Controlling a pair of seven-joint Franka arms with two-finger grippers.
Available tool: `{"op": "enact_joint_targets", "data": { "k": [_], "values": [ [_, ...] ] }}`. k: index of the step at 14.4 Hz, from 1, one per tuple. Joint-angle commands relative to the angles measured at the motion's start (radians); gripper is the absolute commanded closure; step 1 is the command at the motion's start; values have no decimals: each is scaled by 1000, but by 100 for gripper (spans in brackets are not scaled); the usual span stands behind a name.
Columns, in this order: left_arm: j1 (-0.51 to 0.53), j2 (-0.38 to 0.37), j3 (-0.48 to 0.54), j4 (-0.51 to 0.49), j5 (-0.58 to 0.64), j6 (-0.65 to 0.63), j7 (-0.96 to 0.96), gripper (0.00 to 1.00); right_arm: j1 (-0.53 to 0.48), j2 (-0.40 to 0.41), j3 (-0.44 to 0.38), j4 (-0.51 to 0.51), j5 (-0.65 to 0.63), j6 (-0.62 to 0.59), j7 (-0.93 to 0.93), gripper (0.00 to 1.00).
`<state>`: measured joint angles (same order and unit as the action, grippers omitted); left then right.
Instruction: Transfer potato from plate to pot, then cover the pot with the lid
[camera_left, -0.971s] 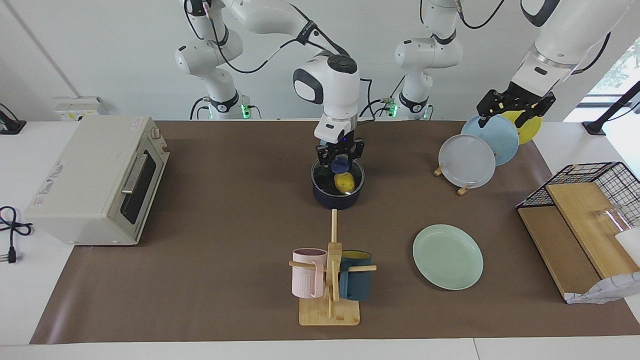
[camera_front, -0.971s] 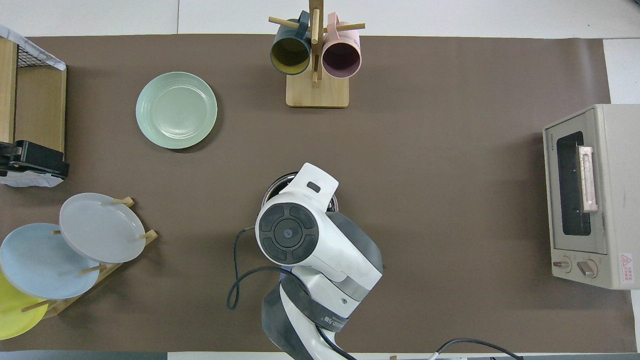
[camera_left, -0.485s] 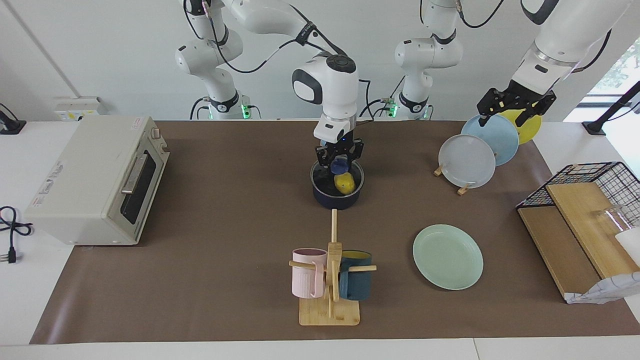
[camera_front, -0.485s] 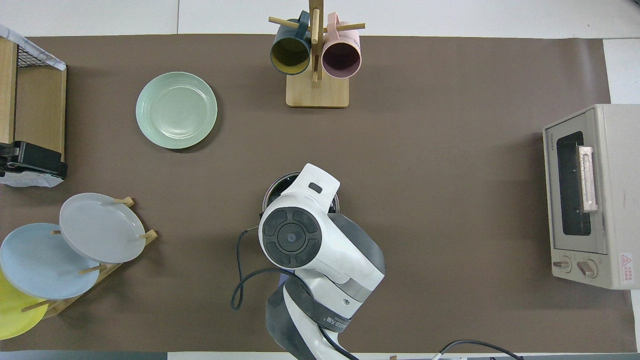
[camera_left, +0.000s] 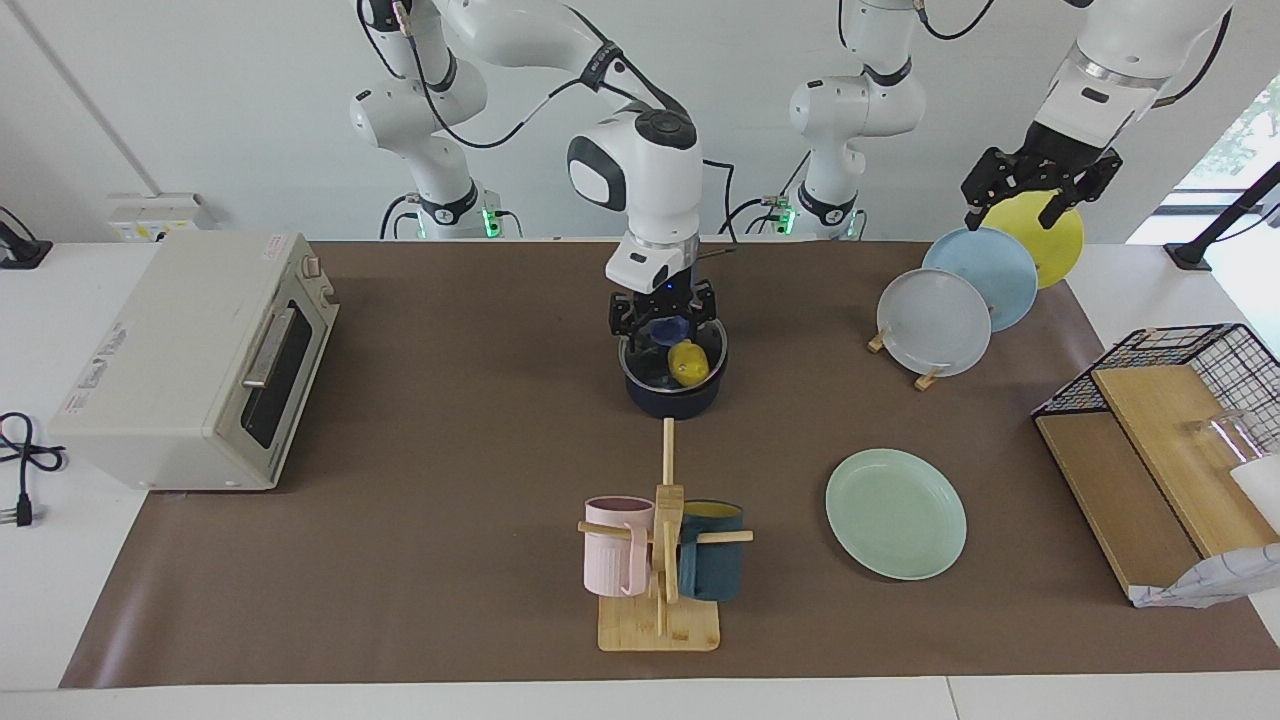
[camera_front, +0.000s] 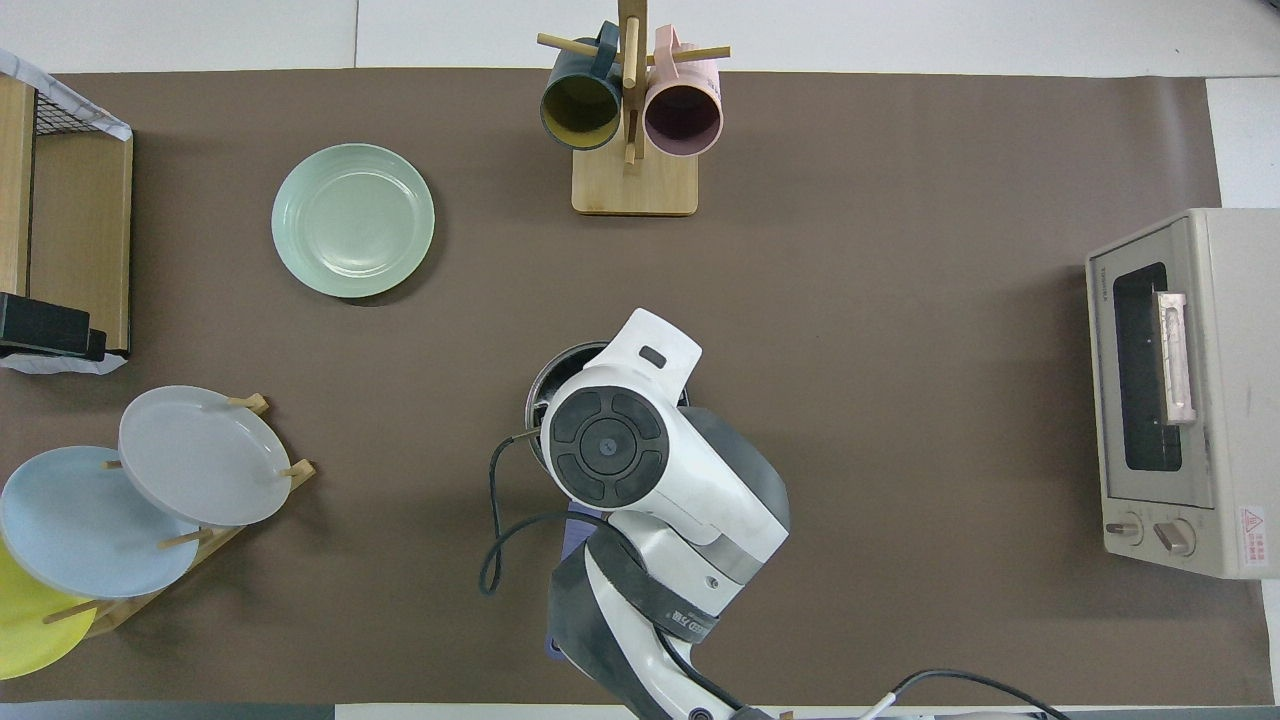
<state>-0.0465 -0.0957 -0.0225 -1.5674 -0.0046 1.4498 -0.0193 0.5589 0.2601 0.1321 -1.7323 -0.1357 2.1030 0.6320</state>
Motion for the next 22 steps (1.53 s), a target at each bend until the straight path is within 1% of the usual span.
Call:
{"op": "enact_joint_targets", "data": {
  "k": [1,5,7,8,9,12,13,14,15,16,17,18,19,20,22],
  "values": [
    [-3,1,1,-37,14,21,-14,0,-42,-8,7,92,63,-99,-1,0],
    [-3,11,3,-42,12,20,-14,0,-40,-36,7,105,58,-144,-12,0],
    [-1,10,3,-45,12,23,-14,0,-66,-59,0,106,62,-188,-88,0],
    [-1,10,3,-45,12,24,-14,0,-112,-74,1,106,70,-224,-138,0],
    [-1,10,3,-45,12,24,-17,0,-155,-106,3,105,71,-253,-167,0],
    [-3,10,4,-45,12,20,-17,0,-284,-188,3,106,111,-360,-213,0],
    [-3,10,3,-43,12,18,-17,0,-322,-199,3,108,132,-398,-251,0],
    [-3,10,3,-43,9,20,-17,0,-370,-217,3,108,154,-446,-327,0],
    [-3,10,3,-43,9,23,-21,0,-390,-246,0,105,156,-489,-401,0],
    [-3,10,3,-43,9,27,-22,0,-389,-275,-18,94,147,-511,-428,0],
    [-4,10,3,-42,9,30,-24,0,-396,-288,-52,88,143,-530,-431,0],
    [-4,10,3,-40,9,30,-25,0,-428,-279,-55,105,140,-575,-437,0],
    [-6,10,3,-40,9,30,-27,0,-489,-268,-43,120,142,-590,-449,0],
    [-9,10,3,-42,9,32,-28,0,-519,-268,-42,122,139,-592,-489,0],
    [-12,10,3,-40,9,32,-28,0,-527,-268,-49,126,98,-604,-531,0]
  ]
}}
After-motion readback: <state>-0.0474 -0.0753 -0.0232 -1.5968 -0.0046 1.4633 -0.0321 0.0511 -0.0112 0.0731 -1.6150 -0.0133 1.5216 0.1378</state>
